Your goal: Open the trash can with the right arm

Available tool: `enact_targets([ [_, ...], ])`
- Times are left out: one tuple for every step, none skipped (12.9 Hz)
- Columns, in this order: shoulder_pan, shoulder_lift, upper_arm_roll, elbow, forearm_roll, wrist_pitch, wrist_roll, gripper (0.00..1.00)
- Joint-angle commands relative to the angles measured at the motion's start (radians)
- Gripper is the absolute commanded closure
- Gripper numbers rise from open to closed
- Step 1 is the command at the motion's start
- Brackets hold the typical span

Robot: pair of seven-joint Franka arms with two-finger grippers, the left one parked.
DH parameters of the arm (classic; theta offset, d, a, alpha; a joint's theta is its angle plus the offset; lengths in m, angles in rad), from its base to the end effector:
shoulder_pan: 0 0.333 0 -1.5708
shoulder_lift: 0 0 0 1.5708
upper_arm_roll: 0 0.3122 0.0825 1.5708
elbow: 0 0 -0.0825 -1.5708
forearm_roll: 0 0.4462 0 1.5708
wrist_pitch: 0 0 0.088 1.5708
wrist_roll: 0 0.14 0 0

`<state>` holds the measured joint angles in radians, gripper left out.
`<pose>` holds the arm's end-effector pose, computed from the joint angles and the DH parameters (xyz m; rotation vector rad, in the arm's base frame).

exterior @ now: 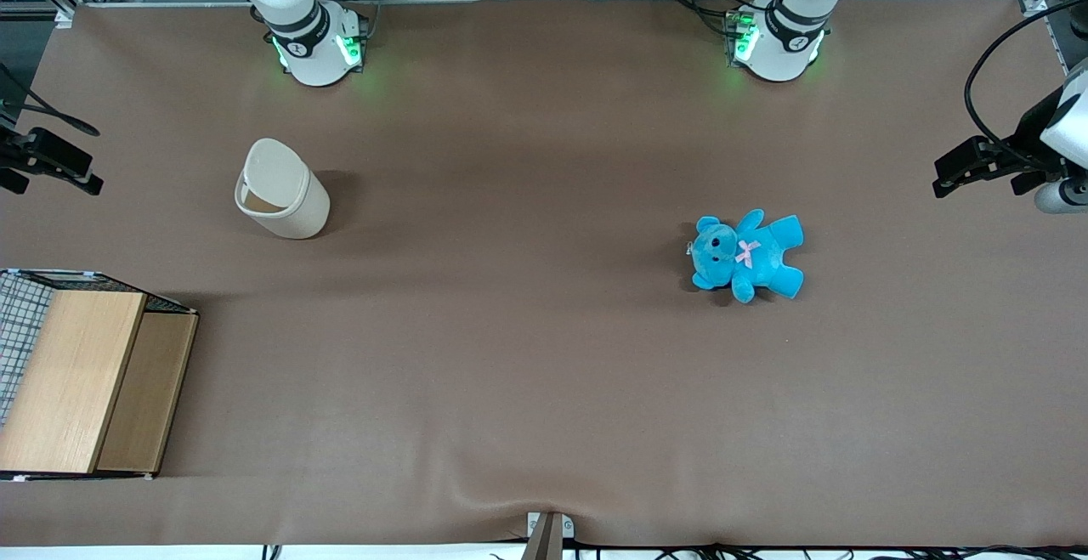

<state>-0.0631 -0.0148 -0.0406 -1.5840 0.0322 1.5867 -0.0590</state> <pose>0.6115 -0.0593 0.5912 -3.1094 0.0699 -0.0313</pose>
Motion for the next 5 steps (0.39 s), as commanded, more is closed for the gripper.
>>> enact_targets([
  [-0.003, -0.007, 0.001, 0.007, -0.014, -0.048, -0.004, 0.0],
  [-0.003, -0.007, 0.001, 0.007, -0.014, -0.048, -0.004, 0.0],
  [-0.001, -0.007, 0.001, 0.012, -0.014, -0.05, -0.004, 0.0],
  [-0.003, -0.007, 0.001, 0.012, -0.014, -0.05, -0.002, 0.0],
  [-0.004, -0.007, 0.001, 0.012, -0.014, -0.05, -0.002, 0.0],
])
